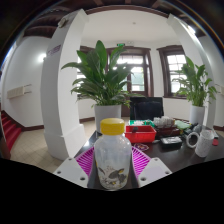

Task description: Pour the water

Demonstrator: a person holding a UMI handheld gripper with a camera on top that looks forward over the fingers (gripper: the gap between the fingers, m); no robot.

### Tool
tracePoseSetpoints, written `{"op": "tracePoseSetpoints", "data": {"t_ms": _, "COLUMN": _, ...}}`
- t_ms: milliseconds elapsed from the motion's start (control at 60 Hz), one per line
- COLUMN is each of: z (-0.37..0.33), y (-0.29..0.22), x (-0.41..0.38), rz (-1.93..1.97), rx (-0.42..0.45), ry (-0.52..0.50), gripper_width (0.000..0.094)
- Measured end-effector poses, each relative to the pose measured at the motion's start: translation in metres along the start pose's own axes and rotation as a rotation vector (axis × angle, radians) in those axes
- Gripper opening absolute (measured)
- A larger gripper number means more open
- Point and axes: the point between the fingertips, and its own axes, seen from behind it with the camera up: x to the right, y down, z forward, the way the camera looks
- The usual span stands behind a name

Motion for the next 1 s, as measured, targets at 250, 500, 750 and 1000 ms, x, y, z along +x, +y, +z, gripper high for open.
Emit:
{"op": "tracePoseSetpoints", "data": {"t_ms": 250, "z": -0.001, "y": -0.001, "x": 0.002, "rz": 0.017, "rx": 0.008, "ry": -0.019, "gripper_width": 0.0434}}
{"op": "tracePoseSetpoints", "data": {"t_ms": 500, "z": -0.009, "y": -0.010, "x": 0.067, "rz": 0.222, "rx": -0.029, "ry": 0.028, "gripper_width": 0.0434}}
{"op": "tracePoseSetpoints", "data": {"t_ms": 750, "z": -0.011, "y": -0.066, "x": 0.178, "rz": 0.802, "rx": 0.094, "ry": 0.062, "gripper_width": 0.0434}}
{"op": "tracePoseSetpoints", "data": {"t_ms": 1000, "z": -0.020, "y": -0.087, "x": 0.266, "rz": 1.530, "rx": 0.284, "ry": 0.022, "gripper_width": 0.0432}}
